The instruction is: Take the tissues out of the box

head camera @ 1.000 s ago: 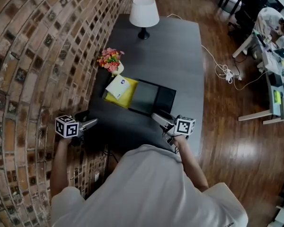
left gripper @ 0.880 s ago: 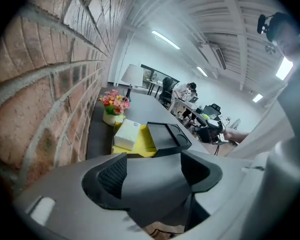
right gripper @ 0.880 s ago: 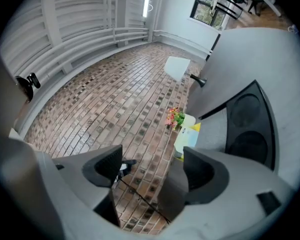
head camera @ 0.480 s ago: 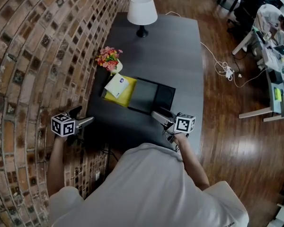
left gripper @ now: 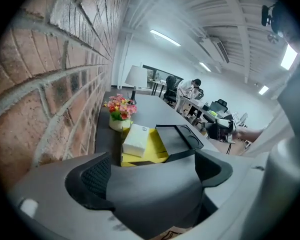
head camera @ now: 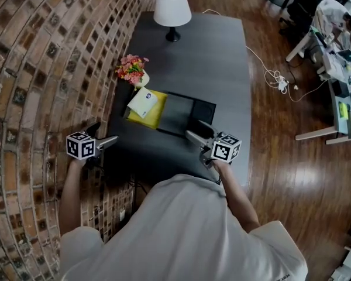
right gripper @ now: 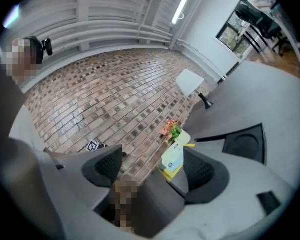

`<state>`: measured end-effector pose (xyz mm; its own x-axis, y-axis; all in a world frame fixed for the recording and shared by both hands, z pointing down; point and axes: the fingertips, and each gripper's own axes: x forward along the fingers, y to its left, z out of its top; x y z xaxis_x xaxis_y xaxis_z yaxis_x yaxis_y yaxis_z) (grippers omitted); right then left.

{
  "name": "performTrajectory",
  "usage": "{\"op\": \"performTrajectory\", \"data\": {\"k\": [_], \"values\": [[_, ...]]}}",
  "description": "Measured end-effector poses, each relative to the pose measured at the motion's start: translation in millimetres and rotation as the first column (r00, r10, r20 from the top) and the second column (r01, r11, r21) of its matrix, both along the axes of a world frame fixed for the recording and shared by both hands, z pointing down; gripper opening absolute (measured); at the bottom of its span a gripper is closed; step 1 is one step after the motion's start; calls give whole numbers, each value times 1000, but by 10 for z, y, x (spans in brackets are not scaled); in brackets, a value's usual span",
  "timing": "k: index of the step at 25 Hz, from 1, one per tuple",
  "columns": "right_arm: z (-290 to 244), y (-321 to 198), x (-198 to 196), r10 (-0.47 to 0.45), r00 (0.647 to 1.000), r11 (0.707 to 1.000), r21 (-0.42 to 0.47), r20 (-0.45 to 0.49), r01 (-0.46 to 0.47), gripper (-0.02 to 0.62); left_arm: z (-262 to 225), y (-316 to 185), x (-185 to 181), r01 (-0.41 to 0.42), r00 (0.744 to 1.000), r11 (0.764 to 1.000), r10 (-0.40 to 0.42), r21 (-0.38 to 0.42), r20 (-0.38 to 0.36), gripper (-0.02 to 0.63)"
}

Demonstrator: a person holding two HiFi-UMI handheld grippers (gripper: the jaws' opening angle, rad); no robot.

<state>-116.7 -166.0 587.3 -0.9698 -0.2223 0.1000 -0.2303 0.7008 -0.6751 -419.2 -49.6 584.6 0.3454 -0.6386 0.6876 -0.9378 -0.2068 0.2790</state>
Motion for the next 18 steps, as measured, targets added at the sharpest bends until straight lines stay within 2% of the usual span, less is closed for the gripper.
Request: {"op": "performTrajectory", "data": {"k": [3, 5, 13, 16, 18], "values": [[-23, -46, 7, 22, 996, 990, 140, -81, -10, 378, 55, -100, 11, 6, 999, 1000, -6, -4, -32, 518], [-46, -67, 5, 32, 994, 980, 201, -108, -10, 377, 112, -149, 27, -3, 1000, 1000, 3, -11, -29, 518], [-173, -161, 119, 93, 990, 962, 266, -103, -62, 378, 362, -323, 141, -99, 995, 992, 101, -78, 24, 518], [-211, -155, 187, 119, 986, 947, 313, -118, -77, 379, 411, -414, 134, -118, 992, 989, 122, -88, 42, 518], [-236, -164, 246, 154, 979, 929, 358, -135, -96, 379, 446, -491, 134, -125, 991, 988, 129, -95, 45, 563]]}}
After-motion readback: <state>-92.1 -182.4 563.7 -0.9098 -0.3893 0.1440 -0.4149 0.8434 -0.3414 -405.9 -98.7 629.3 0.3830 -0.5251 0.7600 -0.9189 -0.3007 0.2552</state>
